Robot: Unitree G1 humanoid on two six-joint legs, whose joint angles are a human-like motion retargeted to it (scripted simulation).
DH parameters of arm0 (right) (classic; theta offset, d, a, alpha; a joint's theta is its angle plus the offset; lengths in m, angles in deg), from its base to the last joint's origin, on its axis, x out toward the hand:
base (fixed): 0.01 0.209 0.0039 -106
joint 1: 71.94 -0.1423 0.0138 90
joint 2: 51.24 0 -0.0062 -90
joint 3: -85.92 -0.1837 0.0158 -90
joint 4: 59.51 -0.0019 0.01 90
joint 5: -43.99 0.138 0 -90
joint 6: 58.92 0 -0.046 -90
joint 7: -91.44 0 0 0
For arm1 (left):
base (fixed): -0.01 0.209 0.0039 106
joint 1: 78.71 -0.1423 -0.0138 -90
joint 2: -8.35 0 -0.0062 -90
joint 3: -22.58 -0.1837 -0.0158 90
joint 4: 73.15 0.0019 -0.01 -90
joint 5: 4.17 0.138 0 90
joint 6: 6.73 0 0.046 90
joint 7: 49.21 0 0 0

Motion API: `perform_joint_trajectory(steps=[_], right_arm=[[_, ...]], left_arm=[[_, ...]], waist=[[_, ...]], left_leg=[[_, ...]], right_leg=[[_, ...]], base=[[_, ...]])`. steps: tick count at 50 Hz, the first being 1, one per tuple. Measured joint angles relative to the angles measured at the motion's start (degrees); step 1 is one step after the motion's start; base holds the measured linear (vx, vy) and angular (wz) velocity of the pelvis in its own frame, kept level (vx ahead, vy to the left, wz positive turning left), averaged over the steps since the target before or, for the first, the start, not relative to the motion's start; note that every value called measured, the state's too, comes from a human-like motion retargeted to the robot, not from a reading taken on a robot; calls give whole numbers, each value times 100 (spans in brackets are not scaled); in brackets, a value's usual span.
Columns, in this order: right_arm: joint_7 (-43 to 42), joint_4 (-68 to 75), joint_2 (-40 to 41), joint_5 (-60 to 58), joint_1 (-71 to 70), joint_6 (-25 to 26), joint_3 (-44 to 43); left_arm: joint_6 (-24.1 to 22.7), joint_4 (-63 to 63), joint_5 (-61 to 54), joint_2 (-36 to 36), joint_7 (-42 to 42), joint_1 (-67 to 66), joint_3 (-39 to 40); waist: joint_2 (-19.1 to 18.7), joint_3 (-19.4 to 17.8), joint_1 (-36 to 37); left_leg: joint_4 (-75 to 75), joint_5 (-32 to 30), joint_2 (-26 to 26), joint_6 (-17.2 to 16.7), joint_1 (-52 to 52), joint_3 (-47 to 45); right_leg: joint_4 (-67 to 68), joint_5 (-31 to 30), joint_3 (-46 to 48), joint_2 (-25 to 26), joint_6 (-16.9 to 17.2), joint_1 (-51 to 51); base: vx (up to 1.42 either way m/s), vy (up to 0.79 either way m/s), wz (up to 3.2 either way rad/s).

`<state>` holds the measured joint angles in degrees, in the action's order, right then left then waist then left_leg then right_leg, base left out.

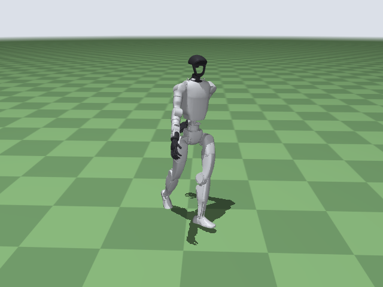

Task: Walk run

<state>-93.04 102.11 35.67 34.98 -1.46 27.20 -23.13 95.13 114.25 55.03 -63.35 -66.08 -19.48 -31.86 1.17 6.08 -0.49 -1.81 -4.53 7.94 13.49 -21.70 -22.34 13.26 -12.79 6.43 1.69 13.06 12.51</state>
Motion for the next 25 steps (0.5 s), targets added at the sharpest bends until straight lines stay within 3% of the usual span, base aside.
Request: perform_joint_trajectory(steps=[3,5,8,13,17,20,23,25], right_arm=[[546,655,289,-523,501,83,-47],[878,1186,345,-821,861,173,18],[1306,2149,356,-1176,1544,299,69],[1989,2578,950,-1682,2905,610,-96],[2628,2578,1418,-1372,3898,337,63],[3189,2578,1630,-1397,4266,255,109],[3654,2578,1609,-1682,4406,272,120],[3735,2578,1520,-1772,4396,358,190]], left_arm=[[-417,0,-583,-268,-278,565,184],[-570,0,-1065,-505,-365,1263,332],[-662,-712,-1784,-457,-24,2144,448],[-1616,-2277,-2478,-933,-228,3304,-463],[-2271,-3059,-2493,-1590,-568,4127,-1069],[-2493,-3381,-2631,-2025,-615,4480,-1361],[-2573,-3499,-2653,-2196,-431,4544,-1440],[-2579,-3500,-2609,-2203,-306,4466,-1388]], waist=[[-197,383,-287],[-448,308,-361],[-661,209,-162],[-740,115,-742],[-661,159,-1378],[-410,58,-1581],[-354,-52,-1561],[-305,-23,-1522]], left_leg=[[-807,491,-296,151,-245,780],[-1131,707,-614,48,-71,804],[-701,812,-335,144,797,1150],[-305,722,101,151,1587,2556],[-277,790,376,151,1997,3332],[-305,932,600,151,2486,3562],[-445,1047,591,151,2954,3581],[-569,1004,669,151,3102,3553]], right_leg=[[1351,-1531,-13,475,194,-742],[2491,-1708,-192,819,194,-1283],[3152,-509,-456,476,161,-1694],[2559,825,32,-350,-618,-2589],[865,978,229,-710,-835,-3140],[-435,1212,-155,-781,-857,-3317],[-1408,1415,-1309,-535,-454,-3317],[-1488,1452,-1547,-505,-187,-3288]], base=[[113,-26,64],[94,-6,94],[103,26,115],[74,-9,249],[81,-36,261],[72,-38,142],[74,-34,61],[75,-33,23]])
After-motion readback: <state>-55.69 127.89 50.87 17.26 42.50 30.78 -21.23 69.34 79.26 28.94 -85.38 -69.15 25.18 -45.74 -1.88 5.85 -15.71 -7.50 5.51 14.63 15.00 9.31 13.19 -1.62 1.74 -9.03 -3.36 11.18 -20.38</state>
